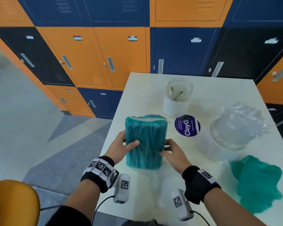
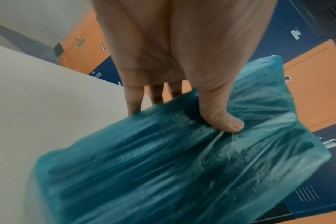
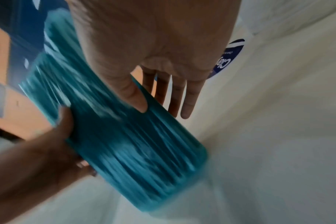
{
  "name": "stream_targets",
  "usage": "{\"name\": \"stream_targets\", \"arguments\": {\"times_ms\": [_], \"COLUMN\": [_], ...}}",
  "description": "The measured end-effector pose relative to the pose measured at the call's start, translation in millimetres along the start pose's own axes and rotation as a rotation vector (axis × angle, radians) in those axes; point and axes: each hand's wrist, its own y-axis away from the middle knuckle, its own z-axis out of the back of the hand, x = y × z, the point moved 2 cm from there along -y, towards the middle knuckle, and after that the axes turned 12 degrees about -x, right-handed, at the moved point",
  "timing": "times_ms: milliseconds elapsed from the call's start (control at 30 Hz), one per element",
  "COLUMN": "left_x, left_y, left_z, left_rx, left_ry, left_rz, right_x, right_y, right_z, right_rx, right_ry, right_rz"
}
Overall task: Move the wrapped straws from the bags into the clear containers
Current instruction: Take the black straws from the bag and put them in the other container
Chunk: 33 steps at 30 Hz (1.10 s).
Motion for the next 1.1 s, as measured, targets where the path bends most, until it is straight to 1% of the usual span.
{"name": "stream_targets", "arguments": {"times_ms": [100,167,267,333,400,467,533,633,700,767,833,900,933,1000,1067,1100], "left_x": [-2.3,-4.7,-15.8,-25.8,-34.4,-37.8,-38.1,-45.7,-50.4,-53.2,-56.6,-59.9,-61.5,-63.8,-65.4,-67.3], "left_y": [0.6,2.2,10.3,19.2,29.6,36.8,41.3,47.9,50.6,52.1,53.5,54.2,54.7,54.8,54.5,55.0], "left_z": [-3.1,-8.7,-16.4,-20.8,-24.9,-27.9,-30.3,-34.6,-37.3,-38.4,-38.8,-39.3,-39.9,-40.9,-41.7,-42.6], "left_rx": [-0.064,-0.144,-0.254,-0.261,-0.226,-0.179,-0.182,-0.298,-0.367,-0.389,-0.368,-0.343,-0.339,-0.366,-0.397,-0.390], "left_ry": [-0.063,-0.052,-0.028,0.069,0.168,0.131,0.038,-0.017,0.022,0.088,0.110,0.102,0.092,0.041,-0.013,-0.029], "left_rz": [-0.014,-0.010,-0.017,-0.017,-0.039,-0.100,-0.156,-0.181,-0.162,-0.121,-0.113,-0.142,-0.159,-0.208,-0.246,-0.249], "right_x": [32.9,50.0,59.1,61.2,66.2,72.7,79.3,88.4,93.0,95.5,97.4,101.2,103.9,109.4,111.8,112.0], "right_y": [-4.1,-6.1,-4.8,-0.1,4.9,7.4,9.6,13.6,16.6,18.2,19.0,20.7,22.0,24.1,24.0,23.8], "right_z": [15.2,23.7,28.9,28.6,28.1,26.5,23.6,21.6,22.5,23.5,24.8,26.8,27.5,28.1,30.1,31.5], "right_rx": [-0.016,-0.003,0.007,0.012,-0.005,-0.016,0.007,0.047,0.070,0.081,0.037,-0.007,-0.003,0.007,-0.045,-0.078], "right_ry": [-0.300,-0.369,-0.268,-0.228,-0.224,-0.207,-0.175,-0.072,-0.012,0.028,0.069,0.095,0.106,0.134,0.161,0.174], "right_rz": [0.026,0.068,0.133,0.165,0.209,0.270,0.316,0.403,0.463,0.528,0.599,0.682,0.716,0.751,0.766,0.771]}}
